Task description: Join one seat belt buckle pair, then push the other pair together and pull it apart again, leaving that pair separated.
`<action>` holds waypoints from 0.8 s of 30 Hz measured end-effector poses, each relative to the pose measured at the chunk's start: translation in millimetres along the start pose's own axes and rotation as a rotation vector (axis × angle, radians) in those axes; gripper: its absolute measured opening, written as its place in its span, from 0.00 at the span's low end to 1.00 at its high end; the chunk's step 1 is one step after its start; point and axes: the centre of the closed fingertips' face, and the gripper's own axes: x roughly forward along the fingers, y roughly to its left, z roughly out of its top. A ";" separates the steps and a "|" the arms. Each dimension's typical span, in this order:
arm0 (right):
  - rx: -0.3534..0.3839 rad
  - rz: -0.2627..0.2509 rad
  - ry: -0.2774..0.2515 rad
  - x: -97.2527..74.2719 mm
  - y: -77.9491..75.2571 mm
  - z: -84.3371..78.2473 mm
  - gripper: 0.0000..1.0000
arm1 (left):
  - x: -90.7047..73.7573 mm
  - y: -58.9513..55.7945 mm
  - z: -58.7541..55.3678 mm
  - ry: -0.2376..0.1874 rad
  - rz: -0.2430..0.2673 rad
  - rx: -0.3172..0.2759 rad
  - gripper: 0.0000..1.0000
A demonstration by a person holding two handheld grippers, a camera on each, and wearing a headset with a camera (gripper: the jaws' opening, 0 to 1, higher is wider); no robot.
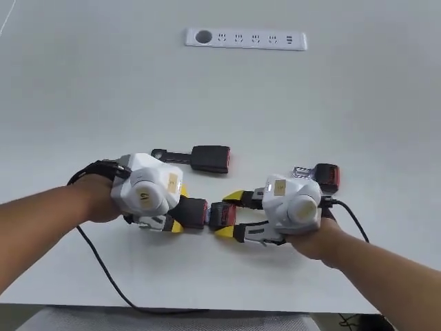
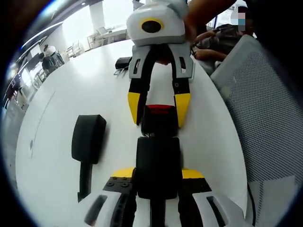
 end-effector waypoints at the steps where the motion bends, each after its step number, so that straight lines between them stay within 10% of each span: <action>1: -0.002 0.000 0.003 0.1 -0.2 -0.2 0.35 | 0.0 0.2 -0.1 -0.001 0.000 -0.001 0.34; 24: -0.050 -0.025 0.020 -3.1 0.2 -2.5 0.35 | -2.6 1.8 -1.4 -0.065 -0.013 -0.014 0.34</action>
